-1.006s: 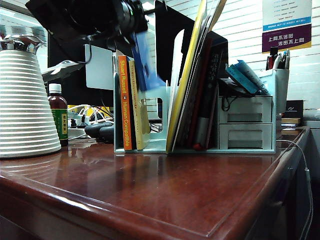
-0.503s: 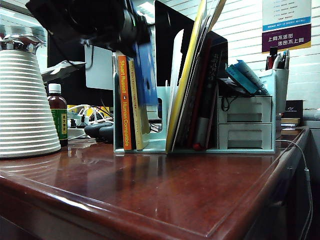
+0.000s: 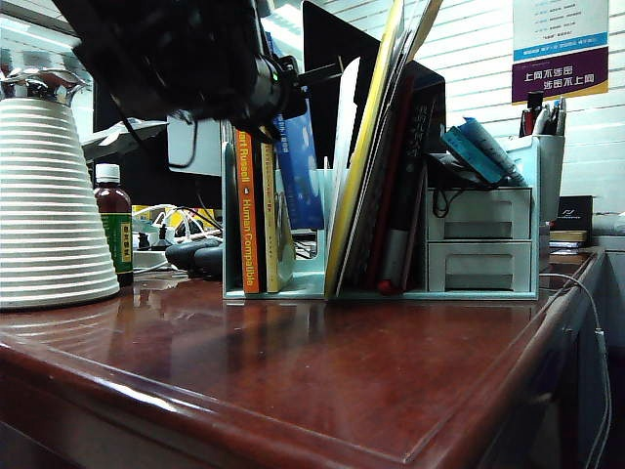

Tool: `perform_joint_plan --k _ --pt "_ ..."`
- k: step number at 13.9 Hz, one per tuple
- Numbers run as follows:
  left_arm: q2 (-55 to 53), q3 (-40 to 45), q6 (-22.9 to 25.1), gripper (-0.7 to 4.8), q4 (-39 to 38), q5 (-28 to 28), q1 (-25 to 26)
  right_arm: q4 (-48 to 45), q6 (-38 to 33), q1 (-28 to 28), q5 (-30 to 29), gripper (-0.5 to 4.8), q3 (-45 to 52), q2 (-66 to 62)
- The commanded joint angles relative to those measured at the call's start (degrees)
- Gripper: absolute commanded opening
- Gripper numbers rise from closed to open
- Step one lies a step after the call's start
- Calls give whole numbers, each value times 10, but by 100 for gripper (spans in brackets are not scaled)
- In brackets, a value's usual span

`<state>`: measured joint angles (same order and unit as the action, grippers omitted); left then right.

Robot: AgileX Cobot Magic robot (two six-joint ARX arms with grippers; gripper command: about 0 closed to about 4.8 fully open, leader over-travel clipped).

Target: Pick up the blue book and put it on the bookshelf.

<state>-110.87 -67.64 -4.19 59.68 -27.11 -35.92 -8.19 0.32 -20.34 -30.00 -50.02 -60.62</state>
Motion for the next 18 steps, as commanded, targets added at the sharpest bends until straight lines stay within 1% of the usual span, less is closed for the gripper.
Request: perform_joint_plan --k 1,3,5,6,8,10,11,12,14,15,17,18 --pt "-28 -2 -8 -6 28 -9 3 -8 -1 0 -2 -6 -2 2" --pt "-42 -13 -7 -6 25 -12 5 -8 -1 0 -2 -6 -2 2" --pt "-61 -44 -7 -6 12 -12 5 -8 -1 0 -2 -6 -2 2" --pt "-70 -64 -5 -6 -9 -11 5 -8 -1 0 -2 -6 -2 2" --pt "-72 -88 -5 -6 -75 -12 5 -8 -2 0 -3 -6 -2 2" --pt "-74 -89 -6 -6 -92 -12 6 -8 -2 0 -3 -6 -2 2" --pt "-79 -90 -8 1 -97 -2 10 -8 -1 0 -3 -6 -2 2" --pt "-83 -90 -8 52 -101 16 14 -8 -2 0 -3 -6 -2 2" --pt "-84 -90 -8 241 -107 26 14 -8 -2 0 -3 -6 -2 2" --pt "-83 -90 -7 261 -106 25 14 -8 -2 0 -3 -6 -2 2" --pt "-76 -90 -3 261 -93 25 13 -8 -1 0 -3 -6 -2 2" --pt "-54 -90 20 261 -93 25 12 -9 -1 0 -3 -6 -2 2"
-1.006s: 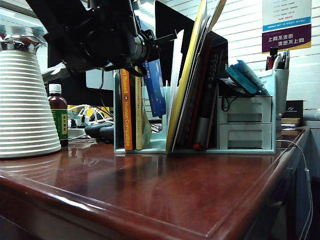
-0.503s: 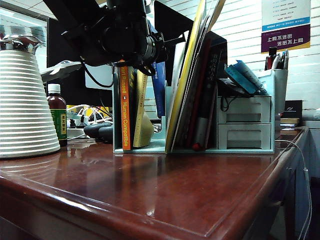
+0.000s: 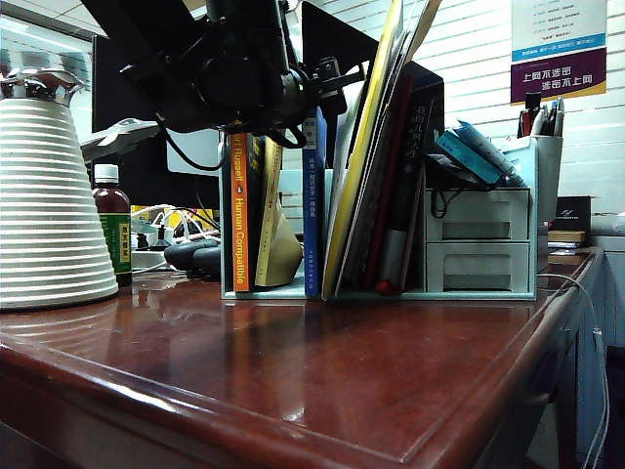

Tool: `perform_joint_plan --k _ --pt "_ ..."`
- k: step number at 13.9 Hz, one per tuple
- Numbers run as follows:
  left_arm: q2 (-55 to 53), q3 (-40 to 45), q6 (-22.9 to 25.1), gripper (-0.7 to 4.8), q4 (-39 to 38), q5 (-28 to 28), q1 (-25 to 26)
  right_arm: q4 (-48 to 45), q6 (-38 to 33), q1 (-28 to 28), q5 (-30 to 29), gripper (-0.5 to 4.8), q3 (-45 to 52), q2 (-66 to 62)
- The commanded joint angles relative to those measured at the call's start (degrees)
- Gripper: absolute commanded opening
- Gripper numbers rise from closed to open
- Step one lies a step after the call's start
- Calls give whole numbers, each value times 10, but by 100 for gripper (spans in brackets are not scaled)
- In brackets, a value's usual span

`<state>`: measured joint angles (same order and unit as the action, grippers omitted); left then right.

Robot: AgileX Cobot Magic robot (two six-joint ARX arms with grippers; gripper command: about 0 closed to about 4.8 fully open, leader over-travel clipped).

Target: Pick up the blue book and put it on the bookshelf.

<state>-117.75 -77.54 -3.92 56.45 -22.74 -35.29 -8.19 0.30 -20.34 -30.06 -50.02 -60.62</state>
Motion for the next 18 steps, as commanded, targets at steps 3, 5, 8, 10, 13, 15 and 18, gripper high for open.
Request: perform_joint_plan --k 3,5,8,10,13,15,18 --pt "127 9 86 261 -86 -19 6 -30 -1 0 3 -6 -3 2" --pt "188 9 86 257 -148 -21 6 -54 -3 0 6 -6 -3 2" --pt "442 78 134 -6 -384 47 -19 -10 -2 0 167 -6 -1 96" --pt "562 182 134 -6 -432 73 -24 0 0 0 199 -6 48 166" --pt "732 372 129 -6 -424 91 -23 -102 0 0 252 -6 206 268" --pt "824 488 128 -6 -427 104 -23 -127 0 0 262 -6 289 315" --pt "923 610 75 -6 -427 161 -23 -115 -3 0 300 47 360 358"
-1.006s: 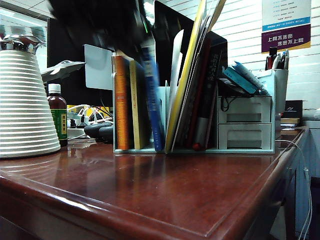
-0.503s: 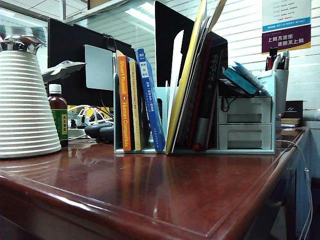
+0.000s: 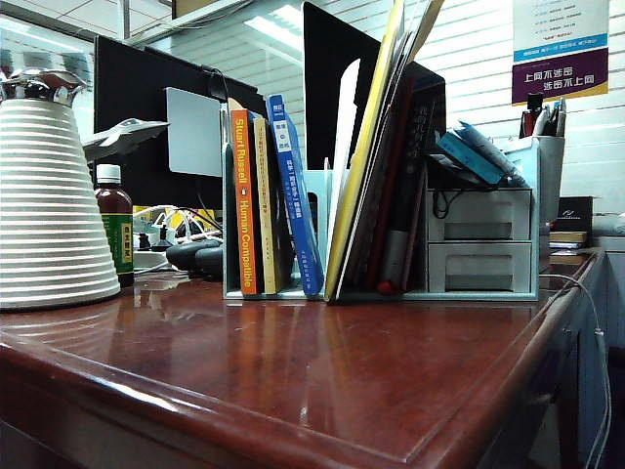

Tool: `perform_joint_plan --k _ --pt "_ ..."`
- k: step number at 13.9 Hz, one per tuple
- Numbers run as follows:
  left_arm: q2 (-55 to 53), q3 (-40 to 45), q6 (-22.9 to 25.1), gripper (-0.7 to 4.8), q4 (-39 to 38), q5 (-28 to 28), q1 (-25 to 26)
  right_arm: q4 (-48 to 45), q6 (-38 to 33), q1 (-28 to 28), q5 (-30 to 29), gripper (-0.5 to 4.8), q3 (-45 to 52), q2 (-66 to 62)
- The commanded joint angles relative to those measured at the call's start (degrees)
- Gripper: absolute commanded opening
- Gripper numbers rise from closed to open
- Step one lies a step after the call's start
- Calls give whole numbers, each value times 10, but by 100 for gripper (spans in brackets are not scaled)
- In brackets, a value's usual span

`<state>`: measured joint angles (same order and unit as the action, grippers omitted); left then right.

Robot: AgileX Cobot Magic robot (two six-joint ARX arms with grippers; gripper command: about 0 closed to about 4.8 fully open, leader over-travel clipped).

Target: Pick up the blue book and put it on the bookshelf.

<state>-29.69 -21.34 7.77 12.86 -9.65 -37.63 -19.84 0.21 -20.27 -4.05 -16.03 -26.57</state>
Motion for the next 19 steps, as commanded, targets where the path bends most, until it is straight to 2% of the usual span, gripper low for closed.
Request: perform_joint_plan --k 1,5,8,10,11,12,13,14,15,16,18,19 --pt "63 80 -71 -6 9 35 0 18 -2 0 59 63 28 21" --pt "77 140 -70 -6 10 61 0 114 -3 -1 54 63 30 22" --pt "78 149 -74 -6 9 62 1 157 -3 0 54 63 30 22" --pt "87 149 -66 -6 4 32 2 164 -3 0 54 63 30 22" --pt "111 153 -61 -6 -4 18 20 168 -3 -1 54 63 30 22" --pt "142 164 -61 -6 -4 28 57 169 -3 0 56 63 30 22" --pt "203 191 -60 -6 -4 77 135 168 -3 -1 54 63 30 22" --pt "253 210 -63 -6 -15 109 188 168 -3 0 54 63 30 22" --pt "300 209 -63 -6 -79 131 238 170 -3 0 54 63 30 23" --pt "296 210 -61 -6 -106 156 283 169 -3 0 54 63 31 22" --pt "296 209 -35 -6 -148 188 348 176 -3 -2 65 63 31 23" --pt "296 209 -35 -6 -149 188 361 176 -3 -2 67 63 31 23"
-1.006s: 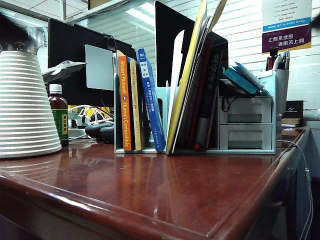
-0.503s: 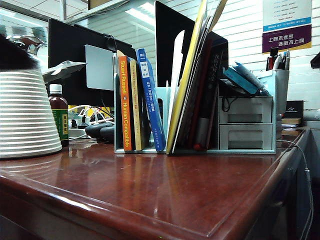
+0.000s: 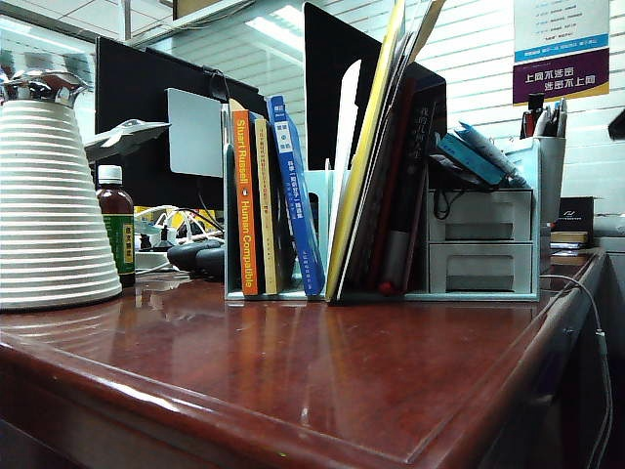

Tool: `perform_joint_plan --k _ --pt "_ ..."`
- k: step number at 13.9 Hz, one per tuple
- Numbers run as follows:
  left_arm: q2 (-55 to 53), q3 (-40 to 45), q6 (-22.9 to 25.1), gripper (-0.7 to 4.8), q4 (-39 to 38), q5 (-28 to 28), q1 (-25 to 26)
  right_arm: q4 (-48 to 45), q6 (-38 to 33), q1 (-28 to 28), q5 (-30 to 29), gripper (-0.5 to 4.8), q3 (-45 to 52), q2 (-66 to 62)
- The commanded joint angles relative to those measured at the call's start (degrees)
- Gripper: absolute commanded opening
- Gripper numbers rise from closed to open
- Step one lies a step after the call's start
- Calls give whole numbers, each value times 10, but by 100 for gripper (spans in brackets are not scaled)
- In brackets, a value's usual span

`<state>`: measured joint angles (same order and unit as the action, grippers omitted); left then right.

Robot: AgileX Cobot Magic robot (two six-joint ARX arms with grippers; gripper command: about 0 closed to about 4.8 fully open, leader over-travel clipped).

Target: Pick up the blue book and put it on the bookshelf.

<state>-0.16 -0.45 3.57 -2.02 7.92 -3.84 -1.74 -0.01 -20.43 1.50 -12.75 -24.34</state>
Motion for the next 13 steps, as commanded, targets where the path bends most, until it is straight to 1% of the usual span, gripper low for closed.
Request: perform_joint_plan --k 1,3,4,5,6,11,12,13 --pt "0 0 7 -6 -1 3 24 -5 -1 0 12 63 -2 1" --pt "0 0 4 -6 0 -14 17 -5 -1 0 14 63 -2 1" --pt "0 0 -57 -6 0 -54 9 -5 -1 0 13 63 -2 1" --pt "0 0 -57 -5 0 -54 9 -5 -1 0 14 63 -2 1" --pt "0 0 -56 20 -2 -54 9 -5 -1 0 14 63 -2 1" --pt "0 0 -56 23 -2 -53 9 -9 -1 3 14 63 0 3" --pt "0 0 -56 23 -2 -53 9 -19 0 12 14 63 17 32" --pt "0 0 -56 23 -3 -53 9 -15 2 37 14 63 36 68"
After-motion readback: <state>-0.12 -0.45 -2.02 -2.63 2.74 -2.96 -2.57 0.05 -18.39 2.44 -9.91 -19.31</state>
